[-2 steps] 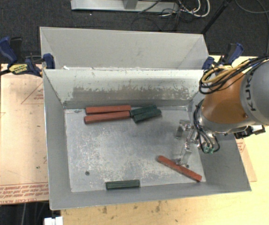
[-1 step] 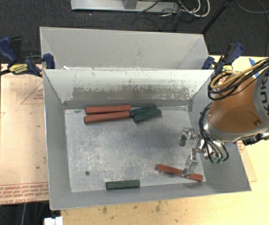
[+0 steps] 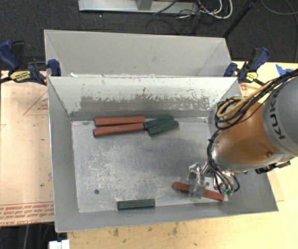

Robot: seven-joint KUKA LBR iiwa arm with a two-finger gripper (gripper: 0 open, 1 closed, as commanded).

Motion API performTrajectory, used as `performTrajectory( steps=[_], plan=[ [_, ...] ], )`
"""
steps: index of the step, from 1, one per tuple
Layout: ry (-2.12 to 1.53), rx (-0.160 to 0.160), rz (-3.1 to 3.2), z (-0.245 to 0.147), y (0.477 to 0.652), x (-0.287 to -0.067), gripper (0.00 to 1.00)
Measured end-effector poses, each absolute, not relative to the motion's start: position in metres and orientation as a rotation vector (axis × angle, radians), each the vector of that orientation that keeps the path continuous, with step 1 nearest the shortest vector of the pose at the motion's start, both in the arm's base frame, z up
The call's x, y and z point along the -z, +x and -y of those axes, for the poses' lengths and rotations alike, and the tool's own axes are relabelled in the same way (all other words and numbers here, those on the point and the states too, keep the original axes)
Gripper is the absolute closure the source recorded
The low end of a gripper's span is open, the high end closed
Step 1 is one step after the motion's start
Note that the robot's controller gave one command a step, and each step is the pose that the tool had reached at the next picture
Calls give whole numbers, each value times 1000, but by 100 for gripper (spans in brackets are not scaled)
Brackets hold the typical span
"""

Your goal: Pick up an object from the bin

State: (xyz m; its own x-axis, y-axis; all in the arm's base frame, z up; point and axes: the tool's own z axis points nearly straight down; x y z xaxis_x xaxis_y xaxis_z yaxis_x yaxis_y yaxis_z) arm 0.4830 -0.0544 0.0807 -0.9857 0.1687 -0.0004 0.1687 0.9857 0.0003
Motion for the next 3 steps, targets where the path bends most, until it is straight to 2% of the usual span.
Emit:
performTrajectory(
  steps=[1,2,3],
  plan=[
    [266,0,-3130,54,483,-81,100],
    [-74,3,-3123,96,485,-72,0],
    [-76,-2,-3140,96,481,-70,100]
  ],
)
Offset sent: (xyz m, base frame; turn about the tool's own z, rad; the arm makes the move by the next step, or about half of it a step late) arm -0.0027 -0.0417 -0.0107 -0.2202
